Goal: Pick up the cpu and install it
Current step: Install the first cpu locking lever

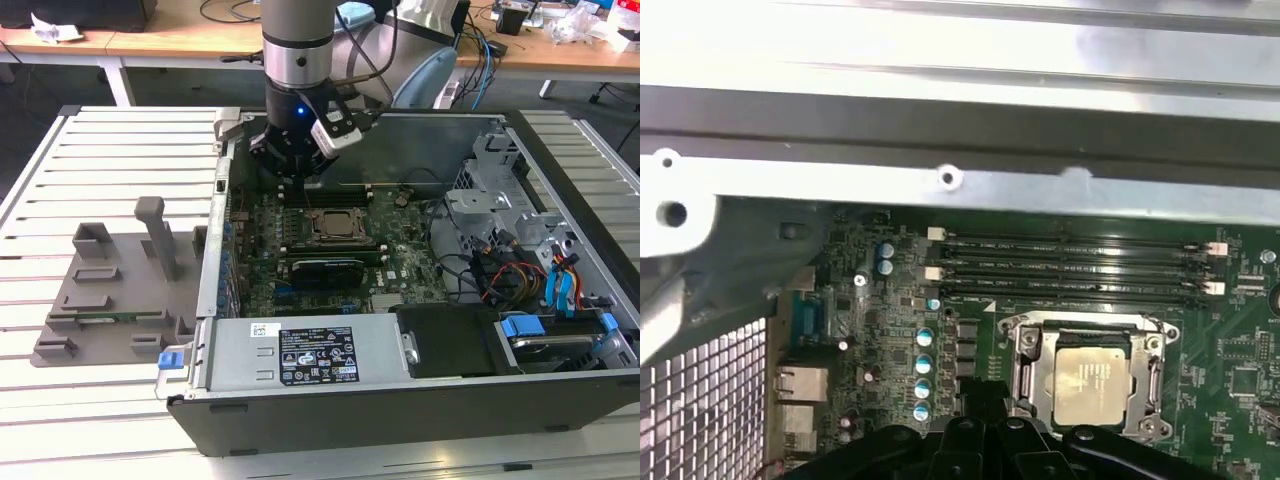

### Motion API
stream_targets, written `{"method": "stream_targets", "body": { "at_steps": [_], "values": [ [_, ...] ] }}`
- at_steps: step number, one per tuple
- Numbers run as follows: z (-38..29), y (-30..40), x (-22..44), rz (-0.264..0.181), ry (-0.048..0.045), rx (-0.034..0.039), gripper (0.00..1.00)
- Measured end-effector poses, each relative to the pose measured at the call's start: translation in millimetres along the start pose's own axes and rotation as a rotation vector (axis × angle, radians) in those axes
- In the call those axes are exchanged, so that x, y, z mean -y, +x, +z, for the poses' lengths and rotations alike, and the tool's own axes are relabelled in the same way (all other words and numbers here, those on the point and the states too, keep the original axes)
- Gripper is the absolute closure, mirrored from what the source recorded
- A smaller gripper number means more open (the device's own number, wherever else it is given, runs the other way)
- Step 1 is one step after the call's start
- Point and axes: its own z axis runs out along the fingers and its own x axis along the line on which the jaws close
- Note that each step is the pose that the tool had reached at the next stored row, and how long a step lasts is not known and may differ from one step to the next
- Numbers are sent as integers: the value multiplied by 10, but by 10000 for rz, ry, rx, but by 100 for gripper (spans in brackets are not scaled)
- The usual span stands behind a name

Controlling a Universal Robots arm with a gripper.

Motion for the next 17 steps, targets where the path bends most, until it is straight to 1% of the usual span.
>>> {"method": "stream_targets", "body": {
  "at_steps": [2, 4, 12, 13, 14, 15, 16, 17],
  "values": [
    [1, 54, -30, 0, -23, 2, 89],
    [4, 73, -51, 0, -27, 2, 89],
    [7, 105, -116, 1, -26, 1, 89],
    [7, 105, -145, -1, -26, 2, 89],
    [8, 105, -169, -1, -28, 3, 89],
    [8, 104, -172, -2, -34, 1, 89],
    [10, 61, -171, 0, -35, 3, 89],
    [10, -4, -168, 2, -35, 2, 89]
  ]
}}
